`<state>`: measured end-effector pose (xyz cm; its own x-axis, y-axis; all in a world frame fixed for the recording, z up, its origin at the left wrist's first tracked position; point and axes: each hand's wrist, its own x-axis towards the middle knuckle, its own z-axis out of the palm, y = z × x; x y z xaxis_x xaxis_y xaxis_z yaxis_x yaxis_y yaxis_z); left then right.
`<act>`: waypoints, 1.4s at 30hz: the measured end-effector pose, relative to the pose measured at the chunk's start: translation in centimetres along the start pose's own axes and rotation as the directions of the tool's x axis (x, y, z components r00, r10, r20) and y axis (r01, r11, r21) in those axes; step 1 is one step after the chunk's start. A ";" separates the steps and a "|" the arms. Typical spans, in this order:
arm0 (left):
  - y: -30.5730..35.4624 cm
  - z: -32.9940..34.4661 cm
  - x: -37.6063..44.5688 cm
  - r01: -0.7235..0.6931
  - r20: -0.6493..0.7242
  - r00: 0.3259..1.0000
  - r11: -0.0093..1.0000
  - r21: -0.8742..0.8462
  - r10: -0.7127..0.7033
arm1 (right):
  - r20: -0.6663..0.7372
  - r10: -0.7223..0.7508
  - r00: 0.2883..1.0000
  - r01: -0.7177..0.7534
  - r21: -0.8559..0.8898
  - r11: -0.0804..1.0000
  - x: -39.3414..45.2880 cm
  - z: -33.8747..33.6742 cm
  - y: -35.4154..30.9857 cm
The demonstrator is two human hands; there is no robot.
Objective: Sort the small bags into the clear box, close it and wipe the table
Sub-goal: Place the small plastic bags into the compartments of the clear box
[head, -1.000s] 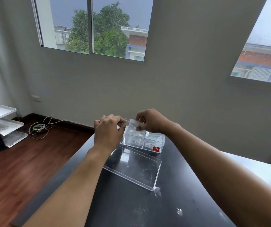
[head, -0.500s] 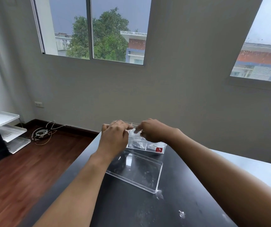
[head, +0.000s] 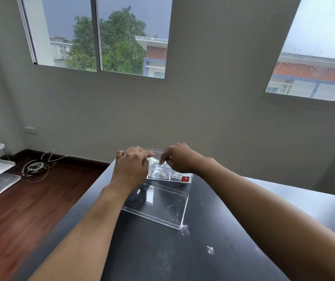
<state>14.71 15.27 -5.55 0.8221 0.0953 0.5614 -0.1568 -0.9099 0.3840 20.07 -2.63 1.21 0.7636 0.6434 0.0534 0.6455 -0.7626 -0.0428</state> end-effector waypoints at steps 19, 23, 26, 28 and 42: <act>9.6 1.0 -4.4 -0.337 0.027 0.935 0.907 -0.254 0.355 | -0.068 0.404 0.912 -0.407 -0.039 0.912 -29.3 -3.9 9.6; 14.7 1.3 -6.0 -0.458 0.095 0.855 0.828 -0.324 0.510 | 0.022 0.518 0.855 -0.516 -0.054 0.855 -34.5 -3.7 11.4; 19.2 1.7 -8.1 -0.503 0.216 0.771 0.781 -0.370 0.599 | 0.085 0.565 0.821 -0.563 -0.042 0.825 -37.3 -3.6 12.6; 22.3 2.1 -9.8 -0.538 0.312 0.712 0.774 -0.335 0.629 | 0.108 0.565 0.818 -0.568 -0.012 0.823 -38.7 -3.6 13.2; 33.7 4.4 -13.0 -0.337 0.627 0.687 0.925 -0.173 0.367 | 0.182 0.513 0.839 -0.542 0.192 0.818 -40.1 -0.8 15.6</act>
<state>1.14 -18.45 -3.14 0.8504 -0.5219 0.0675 -0.5169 -0.8045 0.2927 -0.44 -40.39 -0.77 0.9741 0.1605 -0.1592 0.1163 -0.9597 -0.2557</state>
